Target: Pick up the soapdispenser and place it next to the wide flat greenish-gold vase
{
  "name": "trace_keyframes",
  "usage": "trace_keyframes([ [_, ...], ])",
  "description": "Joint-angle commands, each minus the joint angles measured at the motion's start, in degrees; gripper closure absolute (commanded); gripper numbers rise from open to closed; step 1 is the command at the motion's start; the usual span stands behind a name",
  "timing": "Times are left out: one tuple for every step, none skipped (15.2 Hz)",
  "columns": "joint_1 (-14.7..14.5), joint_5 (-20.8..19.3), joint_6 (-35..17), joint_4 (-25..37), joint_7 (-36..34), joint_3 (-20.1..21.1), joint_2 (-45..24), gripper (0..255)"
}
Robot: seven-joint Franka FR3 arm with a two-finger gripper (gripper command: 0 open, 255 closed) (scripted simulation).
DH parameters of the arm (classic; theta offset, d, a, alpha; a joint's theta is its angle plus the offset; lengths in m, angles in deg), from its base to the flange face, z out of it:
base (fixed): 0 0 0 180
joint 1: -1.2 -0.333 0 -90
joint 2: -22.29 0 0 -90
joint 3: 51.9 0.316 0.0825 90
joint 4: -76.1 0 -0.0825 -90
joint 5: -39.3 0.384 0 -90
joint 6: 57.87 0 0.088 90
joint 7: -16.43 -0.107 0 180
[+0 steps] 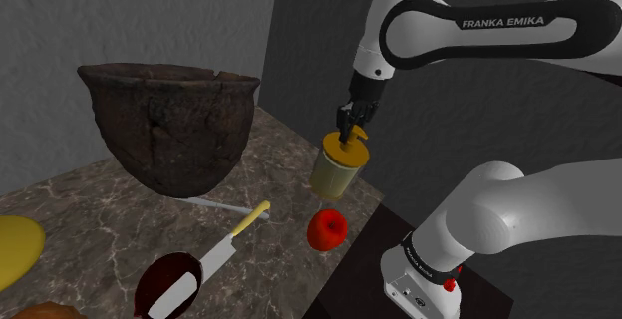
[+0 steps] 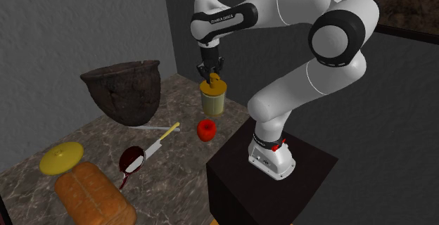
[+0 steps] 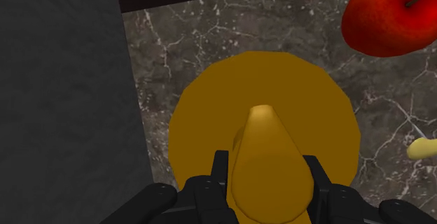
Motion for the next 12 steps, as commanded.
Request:
trace_keyframes([
  [0.1,-0.2,1.6,1.3,0.1,-0.2,0.3,255],
  [0.1,-0.2,2.5,1.9,0.0,-0.2,0.5,255],
  [0.1,-0.2,3.3,2.6,0.0,-0.3,0.7,255],
  [0.1,-0.3,4.1,3.3,0.0,-0.3,0.8,255],
  [0.1,-0.3,4.9,4.0,0.0,-0.4,1.0,255],
  [0.2,-0.4,5.7,4.7,0.0,-0.4,1.1,255],
  [0.2,-0.4,6.6,5.4,-0.1,-0.5,1.2,255],
  [0.2,-0.5,7.4,6.1,-0.1,-0.5,1.3,255],
  [0.2,-0.5,8.2,6.8,-0.1,-0.6,1.4,255],
  [0.2,-0.6,8.9,7.5,-0.1,-0.6,1.4,255],
  [0.2,-0.6,9.7,8.3,-0.1,-0.7,1.4,255],
  [0.3,-0.6,10.5,9.0,-0.2,-0.7,1.5,255],
])
